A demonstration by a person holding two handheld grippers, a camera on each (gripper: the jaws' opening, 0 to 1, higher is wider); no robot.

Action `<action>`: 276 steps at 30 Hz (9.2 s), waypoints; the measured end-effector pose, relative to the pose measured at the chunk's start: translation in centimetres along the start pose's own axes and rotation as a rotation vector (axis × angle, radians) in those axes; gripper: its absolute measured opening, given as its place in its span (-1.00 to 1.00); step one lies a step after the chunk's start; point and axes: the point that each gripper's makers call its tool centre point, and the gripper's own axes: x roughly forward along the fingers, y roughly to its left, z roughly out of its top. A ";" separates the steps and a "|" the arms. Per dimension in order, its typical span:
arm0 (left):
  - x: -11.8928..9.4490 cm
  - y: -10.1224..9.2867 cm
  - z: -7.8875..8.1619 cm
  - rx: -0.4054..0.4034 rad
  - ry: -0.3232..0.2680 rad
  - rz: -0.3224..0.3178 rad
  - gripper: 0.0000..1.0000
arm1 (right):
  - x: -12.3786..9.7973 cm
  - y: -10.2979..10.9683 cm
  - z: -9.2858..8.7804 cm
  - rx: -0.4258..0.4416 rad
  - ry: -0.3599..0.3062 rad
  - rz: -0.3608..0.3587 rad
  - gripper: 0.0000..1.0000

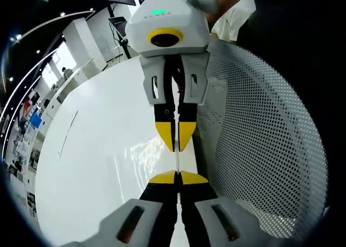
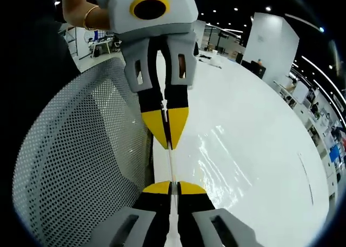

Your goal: Open the resealable bag by pulling the two sides of the seal apart until the entire bag opening is separated and visibly accessible.

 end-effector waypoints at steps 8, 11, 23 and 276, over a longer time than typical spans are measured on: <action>-0.1 0.0 0.1 -0.004 0.001 -0.007 -1.00 | -0.6 -0.3 -1.4 0.014 0.024 -0.006 -1.00; -0.1 0.0 0.1 -0.010 -0.002 -0.007 -1.00 | -0.8 -0.4 -1.8 0.022 0.028 -0.009 -1.00; -0.2 -0.1 -0.1 0.005 -0.003 -0.010 -1.00 | -1.4 -0.8 -3.3 0.028 0.056 -0.018 -1.00; -4.3 5.9 -1.8 -0.442 -0.055 0.536 -0.15 | -1.8 -14.9 0.1 -0.149 0.083 -0.425 -1.00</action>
